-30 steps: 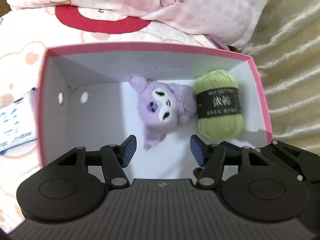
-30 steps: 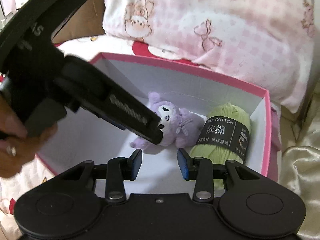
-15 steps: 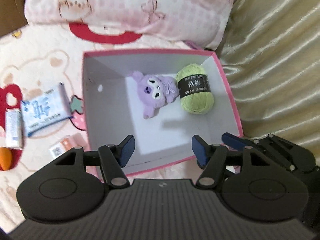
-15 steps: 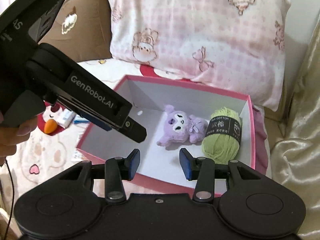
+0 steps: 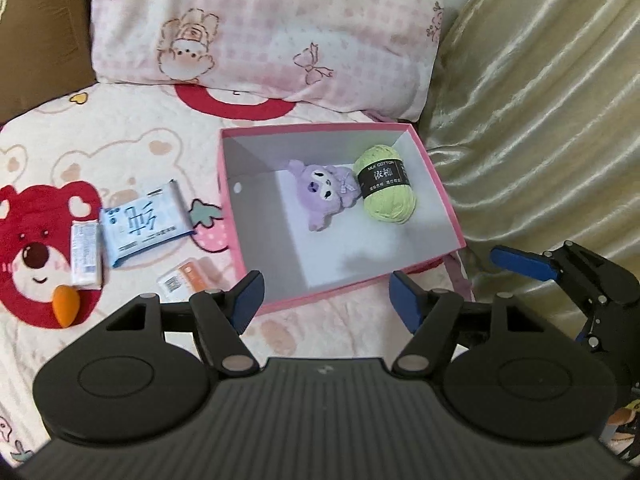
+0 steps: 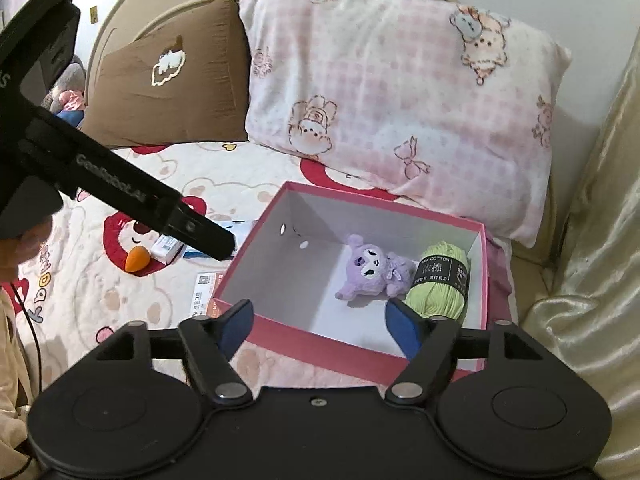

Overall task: Organize objects
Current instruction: 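Raise the left gripper out of the box and move toward the clear plastic box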

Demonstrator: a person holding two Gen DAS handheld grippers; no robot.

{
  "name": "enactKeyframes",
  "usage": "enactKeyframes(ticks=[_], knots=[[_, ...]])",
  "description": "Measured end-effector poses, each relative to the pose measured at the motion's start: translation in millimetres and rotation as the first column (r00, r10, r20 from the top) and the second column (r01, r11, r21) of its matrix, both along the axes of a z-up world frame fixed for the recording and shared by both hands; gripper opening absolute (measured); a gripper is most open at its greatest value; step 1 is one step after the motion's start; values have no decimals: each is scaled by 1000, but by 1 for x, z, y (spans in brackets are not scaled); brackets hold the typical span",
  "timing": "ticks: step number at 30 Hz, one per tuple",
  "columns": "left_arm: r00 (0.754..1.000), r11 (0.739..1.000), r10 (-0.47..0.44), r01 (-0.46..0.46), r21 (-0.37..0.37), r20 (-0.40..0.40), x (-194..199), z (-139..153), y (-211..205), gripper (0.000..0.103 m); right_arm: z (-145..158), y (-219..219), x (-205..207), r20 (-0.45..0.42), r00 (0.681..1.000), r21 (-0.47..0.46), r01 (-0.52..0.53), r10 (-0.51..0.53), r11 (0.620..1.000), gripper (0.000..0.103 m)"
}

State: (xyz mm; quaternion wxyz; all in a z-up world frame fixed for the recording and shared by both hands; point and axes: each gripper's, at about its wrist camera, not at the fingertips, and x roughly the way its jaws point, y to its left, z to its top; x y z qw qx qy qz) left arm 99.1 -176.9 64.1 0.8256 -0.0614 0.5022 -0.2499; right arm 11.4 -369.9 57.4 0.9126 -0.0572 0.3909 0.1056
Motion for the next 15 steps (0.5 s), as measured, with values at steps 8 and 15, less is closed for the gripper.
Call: enactKeyframes(ticks=[8, 15], knots=[[1000, 1000, -7, 6, -18, -8, -23, 8, 28, 69, 7, 25, -17, -10, 999, -27, -34, 34, 999, 83], [1000, 999, 16, -16, -44, 7, -38, 12, 55, 85, 12, 49, -29, -16, 998, -26, -62, 61, 998, 90]])
